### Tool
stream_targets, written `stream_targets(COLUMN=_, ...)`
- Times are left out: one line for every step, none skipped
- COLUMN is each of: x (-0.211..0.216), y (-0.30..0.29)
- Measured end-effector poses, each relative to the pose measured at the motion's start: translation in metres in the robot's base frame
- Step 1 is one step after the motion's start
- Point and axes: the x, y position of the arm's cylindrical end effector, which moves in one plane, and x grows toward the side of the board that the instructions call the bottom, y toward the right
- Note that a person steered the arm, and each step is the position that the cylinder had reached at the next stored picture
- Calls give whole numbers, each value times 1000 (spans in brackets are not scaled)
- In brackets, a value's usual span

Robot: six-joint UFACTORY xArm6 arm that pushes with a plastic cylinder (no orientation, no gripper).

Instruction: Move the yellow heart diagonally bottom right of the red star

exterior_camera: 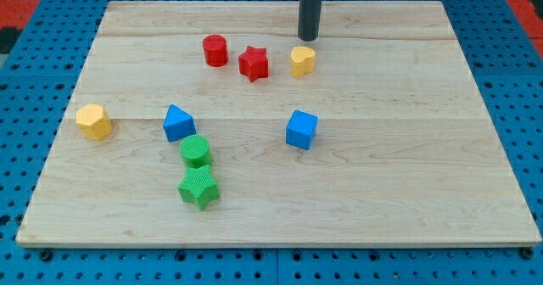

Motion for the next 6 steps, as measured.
stream_targets(x=-4, y=0)
stream_targets(x=-7, y=0)
stream_targets(x=4, y=16)
stream_targets(x=45, y=54)
stream_targets(x=48, y=47)
stream_targets(x=22, y=-6)
